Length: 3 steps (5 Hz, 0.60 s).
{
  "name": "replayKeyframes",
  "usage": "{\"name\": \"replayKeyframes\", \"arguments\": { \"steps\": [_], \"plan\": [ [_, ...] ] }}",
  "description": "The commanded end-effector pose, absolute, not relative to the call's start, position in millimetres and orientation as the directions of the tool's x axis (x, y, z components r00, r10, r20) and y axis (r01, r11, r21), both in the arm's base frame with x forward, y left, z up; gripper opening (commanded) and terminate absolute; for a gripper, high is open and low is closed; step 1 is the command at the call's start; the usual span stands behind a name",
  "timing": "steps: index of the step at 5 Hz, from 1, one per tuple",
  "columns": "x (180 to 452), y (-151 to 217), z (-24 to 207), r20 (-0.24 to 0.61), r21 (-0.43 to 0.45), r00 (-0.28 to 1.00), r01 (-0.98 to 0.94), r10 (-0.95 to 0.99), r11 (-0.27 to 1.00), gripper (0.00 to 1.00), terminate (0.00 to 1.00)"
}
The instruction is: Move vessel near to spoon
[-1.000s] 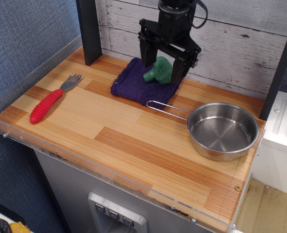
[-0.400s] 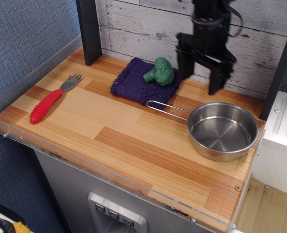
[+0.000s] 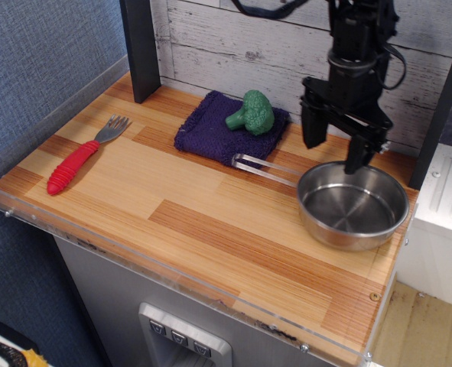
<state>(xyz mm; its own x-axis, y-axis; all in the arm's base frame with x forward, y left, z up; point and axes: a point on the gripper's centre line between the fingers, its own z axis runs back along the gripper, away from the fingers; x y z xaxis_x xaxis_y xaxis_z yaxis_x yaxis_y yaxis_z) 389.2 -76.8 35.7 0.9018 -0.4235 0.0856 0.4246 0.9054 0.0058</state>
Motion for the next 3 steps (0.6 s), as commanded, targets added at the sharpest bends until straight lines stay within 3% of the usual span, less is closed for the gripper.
{"name": "replayKeyframes", "arguments": {
  "steps": [1,2,3],
  "plan": [
    [392.0,-87.7,29.7,0.059,0.037,0.884,0.463,-0.464,0.886,1.00,0.00],
    [393.2,-89.5,21.7,0.035,0.043,0.882,0.469,-0.470,0.882,1.00,0.00],
    [392.2,-90.1,20.6,0.038,0.046,0.879,0.473,-0.475,0.880,0.00,0.00]
  ]
}}
